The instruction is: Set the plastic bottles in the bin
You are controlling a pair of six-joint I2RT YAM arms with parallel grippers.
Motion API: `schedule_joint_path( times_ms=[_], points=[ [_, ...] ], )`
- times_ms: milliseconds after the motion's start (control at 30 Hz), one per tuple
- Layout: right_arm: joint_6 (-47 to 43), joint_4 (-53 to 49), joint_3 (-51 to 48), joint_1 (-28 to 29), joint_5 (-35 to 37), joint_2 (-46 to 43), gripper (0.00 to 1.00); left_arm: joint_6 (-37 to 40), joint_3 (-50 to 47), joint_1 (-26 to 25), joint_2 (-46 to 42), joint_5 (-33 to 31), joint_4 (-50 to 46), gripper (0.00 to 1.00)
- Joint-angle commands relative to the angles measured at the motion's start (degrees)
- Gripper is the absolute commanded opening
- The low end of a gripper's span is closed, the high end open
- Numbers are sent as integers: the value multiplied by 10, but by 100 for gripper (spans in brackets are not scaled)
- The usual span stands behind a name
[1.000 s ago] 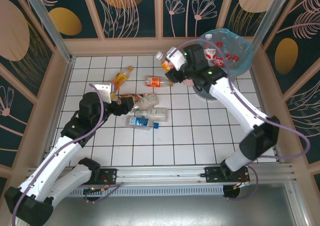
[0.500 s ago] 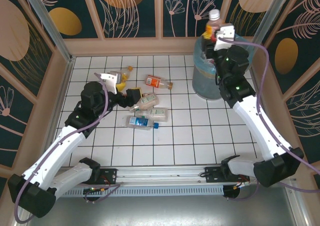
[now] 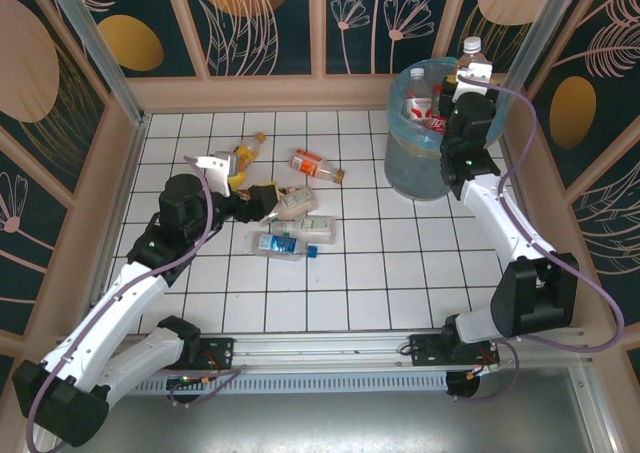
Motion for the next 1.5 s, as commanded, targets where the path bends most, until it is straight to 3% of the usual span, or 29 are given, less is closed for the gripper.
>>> schedule_joint_path(
  times_ms=[0, 100, 200, 367, 733, 867, 1033, 1133, 1300, 1400, 1467],
  points=[
    [20, 41, -7, 2, 11, -17, 63, -9, -11, -2, -3, -10, 12, 94],
    [40, 17, -11, 0, 13, -21, 70, -10, -11, -1, 0, -12, 11, 94],
    [58, 6, -11, 0, 25, -23, 83, -8, -10, -2, -1, -13, 10, 94],
    [69, -8, -2, 0, 27, -24, 91, 0, -11, -2, -2, -19, 1, 95],
    [81, -39, 14, 0, 22, -34, 87, 2, -19, -1, -6, -30, -4, 95],
    [140, -117, 62, 5, 1, -33, 70, -1, -18, -2, -1, -33, -7, 95],
    [180, -264, 192, 47, 40, 30, 55, -11, -15, -2, 6, -51, -13, 95],
    [186, -362, 310, 71, 89, 110, 54, -16, -14, -2, 12, -55, -13, 95],
    [201, -573, 600, 73, 158, 308, 55, -33, -17, -1, 15, -51, -10, 94],
    [213, -651, 745, 54, 168, 400, 53, -36, -20, -2, 13, -47, -12, 94],
    [228, -664, 787, 48, 178, 429, 50, -34, -19, -2, 12, -46, -15, 95]
  ],
)
